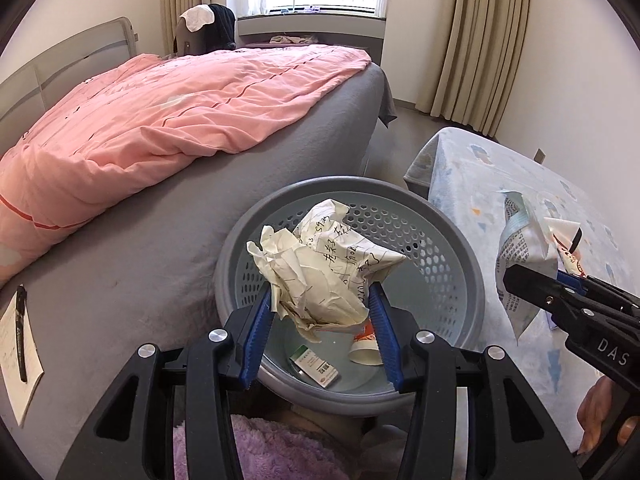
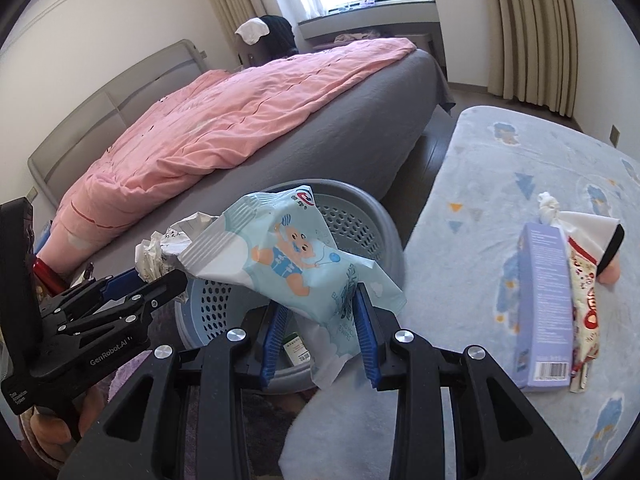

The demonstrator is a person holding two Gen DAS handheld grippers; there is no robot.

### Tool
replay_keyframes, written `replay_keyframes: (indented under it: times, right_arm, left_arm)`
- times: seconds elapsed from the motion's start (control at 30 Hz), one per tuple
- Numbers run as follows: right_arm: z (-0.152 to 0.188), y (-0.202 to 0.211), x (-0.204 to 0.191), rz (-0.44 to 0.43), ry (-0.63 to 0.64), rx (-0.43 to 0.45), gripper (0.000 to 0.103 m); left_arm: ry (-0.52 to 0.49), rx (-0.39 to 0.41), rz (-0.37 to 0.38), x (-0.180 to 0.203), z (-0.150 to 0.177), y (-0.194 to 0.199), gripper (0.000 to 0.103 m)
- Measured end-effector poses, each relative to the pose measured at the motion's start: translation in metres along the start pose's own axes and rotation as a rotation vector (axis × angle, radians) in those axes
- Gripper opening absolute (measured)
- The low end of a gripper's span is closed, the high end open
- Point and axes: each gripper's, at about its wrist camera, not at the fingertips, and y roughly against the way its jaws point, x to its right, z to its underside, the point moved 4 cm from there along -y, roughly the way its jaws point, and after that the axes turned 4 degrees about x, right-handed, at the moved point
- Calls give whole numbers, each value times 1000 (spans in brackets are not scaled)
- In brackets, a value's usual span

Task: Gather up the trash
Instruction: 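Carry paper and packet over the gray basket and open both tools to drop them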

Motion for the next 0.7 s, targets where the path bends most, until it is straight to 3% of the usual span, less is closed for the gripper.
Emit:
replay_keyframes:
  times: [0.37, 0.7]
  right_arm:
    - [-12, -37, -28, -36, 10, -41, 33]
    - [-14, -47, -15, -11, -28, -54, 33]
  left_arm:
    - [30, -18, -2, -23, -9, -20, 47]
    - [35, -25, 9, -22, -14, -30, 47]
